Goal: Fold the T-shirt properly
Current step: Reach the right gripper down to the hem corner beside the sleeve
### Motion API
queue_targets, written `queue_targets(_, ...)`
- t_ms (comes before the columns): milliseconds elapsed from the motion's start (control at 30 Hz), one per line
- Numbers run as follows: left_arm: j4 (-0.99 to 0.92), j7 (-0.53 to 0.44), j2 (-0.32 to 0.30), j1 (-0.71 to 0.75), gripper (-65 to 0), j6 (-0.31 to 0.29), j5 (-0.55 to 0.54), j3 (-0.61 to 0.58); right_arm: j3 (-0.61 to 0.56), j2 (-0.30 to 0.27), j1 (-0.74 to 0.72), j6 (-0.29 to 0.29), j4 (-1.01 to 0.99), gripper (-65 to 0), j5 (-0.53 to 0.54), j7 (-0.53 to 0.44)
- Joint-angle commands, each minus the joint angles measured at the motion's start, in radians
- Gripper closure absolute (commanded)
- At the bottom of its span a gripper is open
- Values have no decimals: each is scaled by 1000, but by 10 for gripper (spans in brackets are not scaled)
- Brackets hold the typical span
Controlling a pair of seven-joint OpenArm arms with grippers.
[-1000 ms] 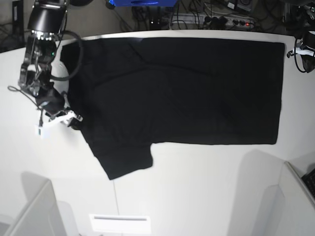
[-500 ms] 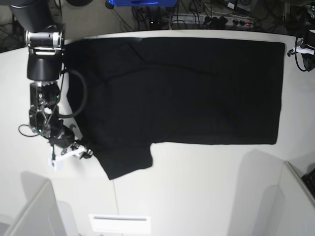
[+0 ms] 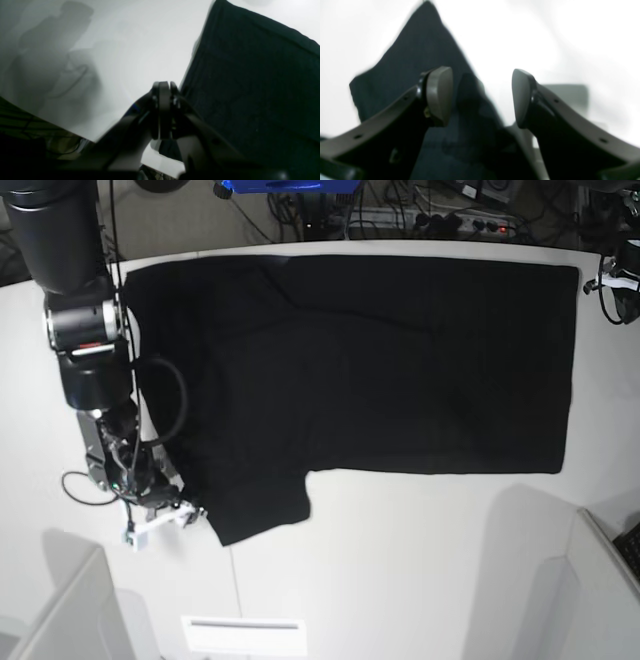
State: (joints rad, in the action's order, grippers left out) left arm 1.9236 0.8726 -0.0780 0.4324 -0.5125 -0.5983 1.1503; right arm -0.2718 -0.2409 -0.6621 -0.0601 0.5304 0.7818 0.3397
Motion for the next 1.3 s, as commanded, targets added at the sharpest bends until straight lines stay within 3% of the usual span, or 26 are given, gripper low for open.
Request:
queue_targets(0,14,-22,-13,9,0,1,-10,6,-14,-5,-49,-22,-5,-360,5,-34)
queue_targets(100,6,-22,-15,18,0,1,-10,6,-51,-2,-86,-77,-80,-360,5,-47)
queue_targets(367,4,-22,-13,19,0,1,-10,6,-160,58,-86,-82,-140,-356,5,-41)
queue_targets(567,3,-22,-18,15,0,1,-10,6,-171,68,-69,-82,-138,-345,6,-43)
queue_targets(633,3,-22,-21,10,0,2,4,6,-174,68,-66,-82,-138,-276,6,-44)
queue_targets(733,3,-22,-49,-27,0,2,82,-5,-174,64,-57,-82,-138,-107,6,-47)
queue_targets(767,3,-22,-52,-50,-36,2,113,-5,-174,62,-57,-82,-138,-50,6,-47)
queue_targets(800,3,-22,-53,-70,-118,2,139,-5,-174,62,-57,-82,-138,0,6,-47)
queue_targets(867,1,-22,-56,-125,-290,2,197,-5,-172,61,-57,-82,-140,0,6,-47)
queue_targets(933,-20,-8,-78,-191,-375,2,255,-17,-174,61,-57,-82,-140,0,6,-47)
queue_targets(1067,-157,101,-165,-358,-382,2,352,-99,-174,61,-57,-82,-140,0,6,-41)
queue_targets(1267,-434,104,-273,-582,-382,2,499,-257,-171,61,-57,-82,-140,0,6,-41)
